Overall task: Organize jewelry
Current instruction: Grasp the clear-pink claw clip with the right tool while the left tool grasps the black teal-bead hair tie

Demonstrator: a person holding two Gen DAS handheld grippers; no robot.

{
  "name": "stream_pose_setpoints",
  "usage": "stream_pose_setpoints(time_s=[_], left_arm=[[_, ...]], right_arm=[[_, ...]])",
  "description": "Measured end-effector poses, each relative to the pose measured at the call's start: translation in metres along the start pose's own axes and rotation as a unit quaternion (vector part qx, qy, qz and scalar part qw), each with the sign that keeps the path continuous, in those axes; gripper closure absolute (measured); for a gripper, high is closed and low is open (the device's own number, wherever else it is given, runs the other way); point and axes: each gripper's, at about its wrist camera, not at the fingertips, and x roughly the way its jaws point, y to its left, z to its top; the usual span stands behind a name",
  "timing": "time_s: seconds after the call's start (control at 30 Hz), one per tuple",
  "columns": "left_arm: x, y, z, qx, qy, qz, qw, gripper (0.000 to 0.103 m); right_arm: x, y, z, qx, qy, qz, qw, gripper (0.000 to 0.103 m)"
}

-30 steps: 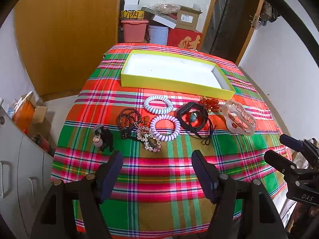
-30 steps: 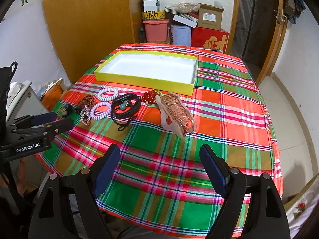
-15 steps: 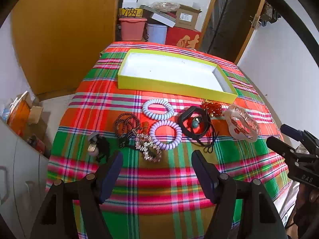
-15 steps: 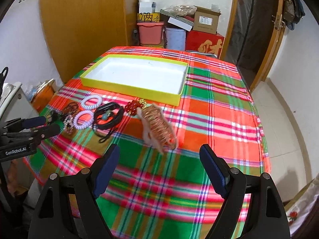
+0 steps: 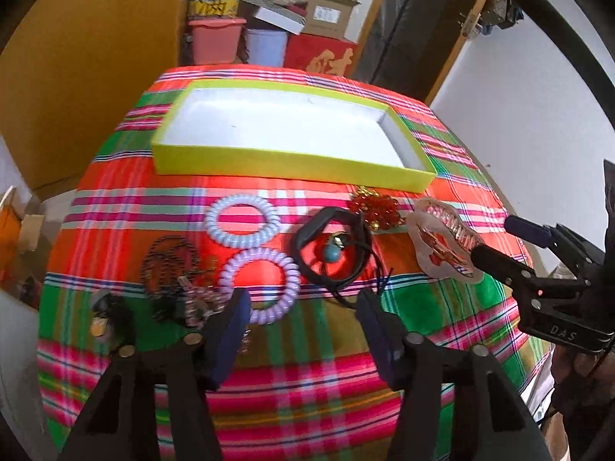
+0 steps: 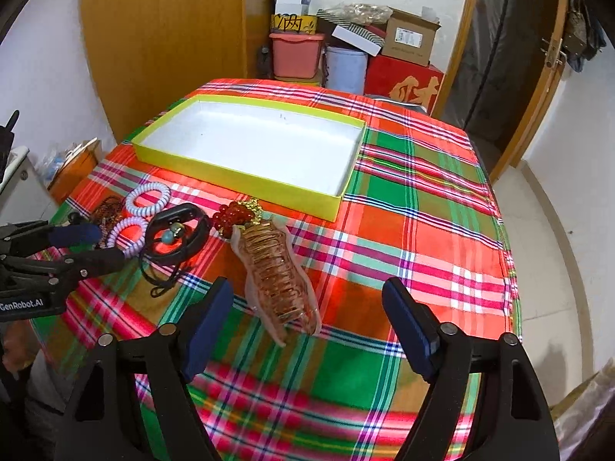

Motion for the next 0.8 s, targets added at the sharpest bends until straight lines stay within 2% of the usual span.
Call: stream_pose_setpoints(time_s=[0.23, 0.3, 0.37, 0.47, 0.6, 0.63, 0.8], left_arm=[[0.020, -0.013, 0.006, 0.012, 0.011, -0.014, 0.9998, 0.061], [0.022, -0.015, 0.008, 0.015, 0.010, -0.014, 0.9997, 0.068], [0.026, -0.016, 0.009, 0.015, 0.018, -0.015, 0.9996, 0.083], [0.029, -0.019, 0.008, 0.017, 0.021, -0.013, 0.9995, 0.086], [0.033, -0.022, 0.008, 0.018, 0.022, -0.014, 0.9995, 0.094], [0.030, -0.020, 0.007, 0.018, 0.022, -0.015, 0.9995, 0.099], [0.021, -0.021, 0.008, 0.021, 0.010, -0.015, 0.9996, 0.100]], right_arm=[[0.008, -0.002, 0.000, -0.003, 0.006, 0.008, 1.000, 0.045], [0.008, -0.001, 0.001, -0.003, 0.004, 0.012, 1.000, 0.056], [0.008, -0.001, 0.001, -0.004, 0.004, 0.014, 1.000, 0.063], [0.007, 0.000, 0.001, -0.004, 0.003, 0.019, 1.000, 0.070], [0.005, -0.002, 0.001, 0.003, 0.003, 0.022, 1.000, 0.095], [0.005, -0.003, 0.001, 0.005, 0.004, 0.025, 1.000, 0.097], [0.000, -0.003, 0.000, 0.010, 0.002, 0.029, 1.000, 0.103]])
